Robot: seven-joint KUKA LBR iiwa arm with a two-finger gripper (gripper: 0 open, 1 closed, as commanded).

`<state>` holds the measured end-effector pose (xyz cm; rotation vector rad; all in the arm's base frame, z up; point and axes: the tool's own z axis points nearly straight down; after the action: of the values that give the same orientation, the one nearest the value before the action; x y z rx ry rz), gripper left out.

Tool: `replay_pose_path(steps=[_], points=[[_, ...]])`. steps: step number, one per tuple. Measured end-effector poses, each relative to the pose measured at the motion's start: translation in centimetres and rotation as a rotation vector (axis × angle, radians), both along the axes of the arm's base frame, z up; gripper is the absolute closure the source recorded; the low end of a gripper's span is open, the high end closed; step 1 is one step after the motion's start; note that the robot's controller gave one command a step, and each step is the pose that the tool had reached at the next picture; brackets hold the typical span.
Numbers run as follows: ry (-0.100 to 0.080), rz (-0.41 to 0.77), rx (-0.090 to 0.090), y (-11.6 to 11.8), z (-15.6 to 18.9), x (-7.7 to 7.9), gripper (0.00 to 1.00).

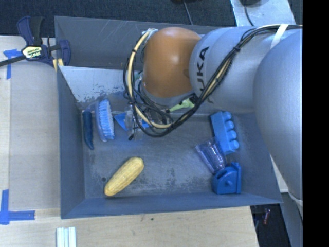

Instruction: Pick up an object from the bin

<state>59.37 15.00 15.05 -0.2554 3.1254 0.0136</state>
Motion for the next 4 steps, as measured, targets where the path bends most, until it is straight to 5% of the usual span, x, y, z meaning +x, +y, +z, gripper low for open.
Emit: replay_pose_path(steps=[1, 2, 3, 4], points=[[0.015, -0.017, -0.002, 1.0, -2.8, 0.7, 1.0], [0.009, -0.034, 0.001, -0.9, -2.6, 0.4, 1.0], [0.01, -0.02, 0.0, -3.8, -2.7, -2.4, 1.0], [0.005, -0.06, 0.0, -4.0, -5.0, -1.1, 1.0]])
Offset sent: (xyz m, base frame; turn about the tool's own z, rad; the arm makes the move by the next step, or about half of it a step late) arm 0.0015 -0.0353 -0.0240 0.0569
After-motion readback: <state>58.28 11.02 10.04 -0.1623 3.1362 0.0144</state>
